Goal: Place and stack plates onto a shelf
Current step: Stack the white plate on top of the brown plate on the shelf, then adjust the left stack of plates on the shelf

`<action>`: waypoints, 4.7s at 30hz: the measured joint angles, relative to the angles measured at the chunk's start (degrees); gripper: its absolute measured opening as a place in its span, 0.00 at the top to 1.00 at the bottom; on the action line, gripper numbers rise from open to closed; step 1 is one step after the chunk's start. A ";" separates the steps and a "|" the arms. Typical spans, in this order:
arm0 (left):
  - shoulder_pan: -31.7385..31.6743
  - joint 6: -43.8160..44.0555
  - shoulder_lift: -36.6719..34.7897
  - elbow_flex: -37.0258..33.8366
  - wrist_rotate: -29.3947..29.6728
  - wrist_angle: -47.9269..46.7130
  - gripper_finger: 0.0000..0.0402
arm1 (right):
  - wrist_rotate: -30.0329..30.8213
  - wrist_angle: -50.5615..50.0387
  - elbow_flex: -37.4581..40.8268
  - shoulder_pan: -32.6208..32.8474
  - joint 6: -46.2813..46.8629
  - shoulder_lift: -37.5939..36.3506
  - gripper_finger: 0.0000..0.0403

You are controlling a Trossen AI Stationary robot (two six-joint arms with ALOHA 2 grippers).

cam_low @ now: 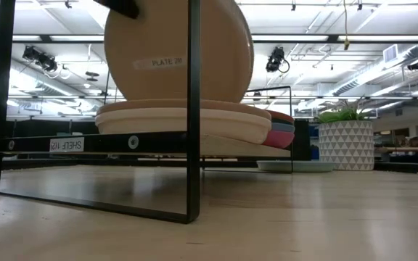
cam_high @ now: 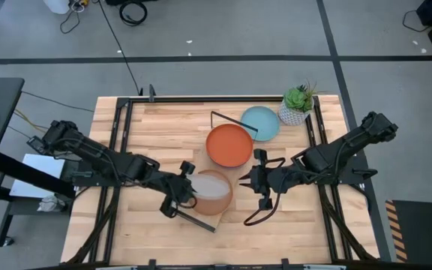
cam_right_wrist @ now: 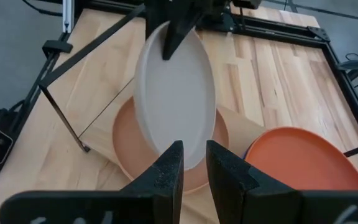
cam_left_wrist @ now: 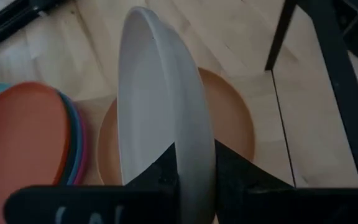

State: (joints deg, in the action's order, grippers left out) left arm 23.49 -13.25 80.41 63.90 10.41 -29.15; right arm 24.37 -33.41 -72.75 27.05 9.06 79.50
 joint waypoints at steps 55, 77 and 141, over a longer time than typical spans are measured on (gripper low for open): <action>1.74 0.29 -12.52 -0.07 14.95 10.43 0.57 | -7.03 30.73 23.92 0.96 10.72 8.32 0.81; 1.58 3.55 -12.60 -0.02 15.33 6.55 0.57 | -10.59 29.80 13.90 -2.13 3.85 23.17 0.81; -13.62 12.65 -14.82 -47.27 -24.68 50.23 0.57 | -5.99 20.49 13.94 3.39 12.06 12.25 0.81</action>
State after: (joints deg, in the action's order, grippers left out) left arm 9.87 -0.60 65.60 16.63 -14.28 21.08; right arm 18.37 -12.91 -58.81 30.44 21.12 91.74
